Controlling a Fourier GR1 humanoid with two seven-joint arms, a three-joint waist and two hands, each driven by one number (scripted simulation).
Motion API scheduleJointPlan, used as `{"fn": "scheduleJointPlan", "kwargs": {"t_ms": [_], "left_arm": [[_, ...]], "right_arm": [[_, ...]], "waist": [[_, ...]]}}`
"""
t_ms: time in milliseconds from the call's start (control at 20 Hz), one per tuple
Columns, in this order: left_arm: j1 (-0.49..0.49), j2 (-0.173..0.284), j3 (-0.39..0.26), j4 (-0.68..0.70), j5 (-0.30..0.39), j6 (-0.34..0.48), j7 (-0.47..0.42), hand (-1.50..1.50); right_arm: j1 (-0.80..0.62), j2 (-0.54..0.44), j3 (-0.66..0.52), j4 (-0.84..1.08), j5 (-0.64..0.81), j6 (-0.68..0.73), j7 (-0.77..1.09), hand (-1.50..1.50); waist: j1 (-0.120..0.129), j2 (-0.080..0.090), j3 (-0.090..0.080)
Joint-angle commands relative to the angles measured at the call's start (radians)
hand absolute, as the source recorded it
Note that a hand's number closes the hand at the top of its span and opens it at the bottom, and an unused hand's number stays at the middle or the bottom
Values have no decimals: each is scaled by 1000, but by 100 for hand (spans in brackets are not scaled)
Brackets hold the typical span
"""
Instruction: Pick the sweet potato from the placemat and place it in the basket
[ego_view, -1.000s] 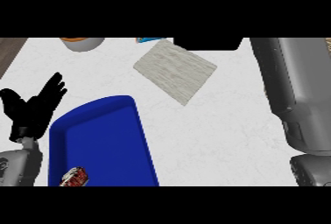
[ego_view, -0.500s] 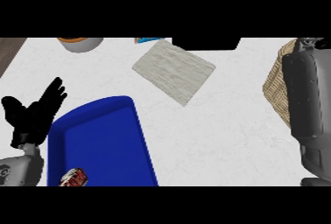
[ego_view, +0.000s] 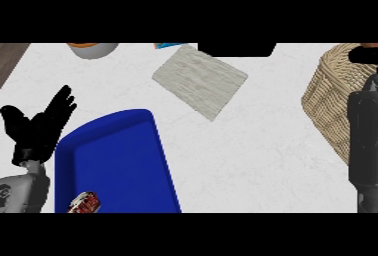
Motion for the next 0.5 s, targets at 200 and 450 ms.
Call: {"fn": "scheduleJointPlan", "kwargs": {"t_ms": [200, 450], "left_arm": [[-49, -29, -18, 29, -10, 15, 19, 0], [-5, -13, 4, -45, 10, 6, 51, 0]], "right_arm": [[54, -3, -81, 58, -39, -123, 23, -150], [73, 12, -45, -4, -87, -175, -27, -150]], "waist": [[9, 2, 0], [13, 0, 0]]}}
